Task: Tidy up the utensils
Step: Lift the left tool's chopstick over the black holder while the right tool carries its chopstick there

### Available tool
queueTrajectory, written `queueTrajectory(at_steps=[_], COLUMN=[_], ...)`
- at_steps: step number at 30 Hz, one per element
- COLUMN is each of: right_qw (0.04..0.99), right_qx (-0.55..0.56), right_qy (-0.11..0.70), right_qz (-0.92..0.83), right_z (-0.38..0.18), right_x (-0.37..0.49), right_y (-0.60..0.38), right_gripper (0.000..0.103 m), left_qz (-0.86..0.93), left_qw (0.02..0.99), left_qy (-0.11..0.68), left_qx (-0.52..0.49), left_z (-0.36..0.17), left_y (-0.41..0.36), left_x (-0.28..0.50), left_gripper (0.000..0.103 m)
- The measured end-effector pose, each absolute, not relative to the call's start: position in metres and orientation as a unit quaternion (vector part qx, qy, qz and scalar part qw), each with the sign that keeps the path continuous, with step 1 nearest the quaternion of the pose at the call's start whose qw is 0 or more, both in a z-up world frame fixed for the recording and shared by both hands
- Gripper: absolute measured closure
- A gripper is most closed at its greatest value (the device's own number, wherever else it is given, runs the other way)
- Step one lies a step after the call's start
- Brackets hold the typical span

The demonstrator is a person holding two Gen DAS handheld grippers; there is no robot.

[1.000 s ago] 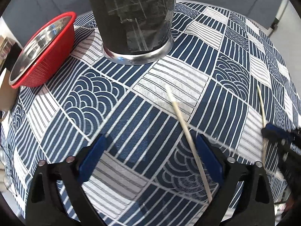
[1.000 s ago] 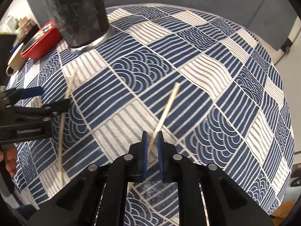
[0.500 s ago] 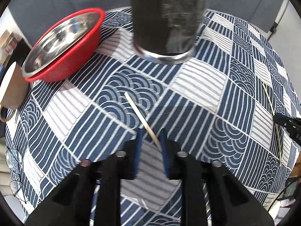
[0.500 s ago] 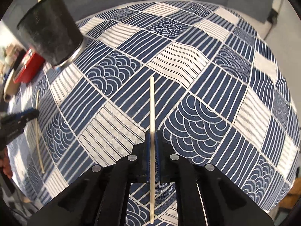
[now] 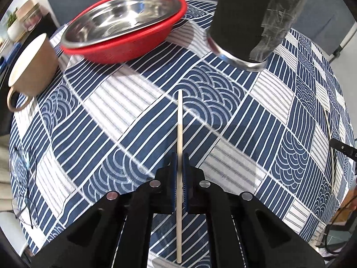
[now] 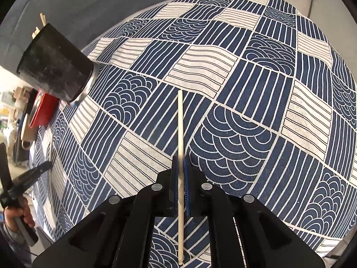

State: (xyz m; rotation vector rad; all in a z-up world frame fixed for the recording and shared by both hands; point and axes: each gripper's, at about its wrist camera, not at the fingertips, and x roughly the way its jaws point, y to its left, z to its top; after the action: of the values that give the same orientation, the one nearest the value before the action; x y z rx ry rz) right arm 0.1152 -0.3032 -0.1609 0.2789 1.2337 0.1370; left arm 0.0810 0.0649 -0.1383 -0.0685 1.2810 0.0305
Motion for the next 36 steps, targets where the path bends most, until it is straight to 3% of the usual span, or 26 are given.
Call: queueTrajectory(at_steps=[11, 36], right_qw=[0.811, 0.892], right_qx=[0.186, 0.115], right_qy=[0.550, 0.405], right_qz=[0.072, 0.165], right_z=[-0.147, 0.009], right_x=[0.111, 0.164], right_y=[-0.315, -0.268], right_gripper=[0.098, 0.098], left_qz=[0.017, -0.010], left_qw=[0.811, 0.872], left_qy=[0.582, 0.490], left_qx=[-0.060, -0.011], left_z=[-0.112, -0.012], left_y=[0.090, 0.086], left_x=[0.061, 0.111], left_gripper=[0.098, 0.098])
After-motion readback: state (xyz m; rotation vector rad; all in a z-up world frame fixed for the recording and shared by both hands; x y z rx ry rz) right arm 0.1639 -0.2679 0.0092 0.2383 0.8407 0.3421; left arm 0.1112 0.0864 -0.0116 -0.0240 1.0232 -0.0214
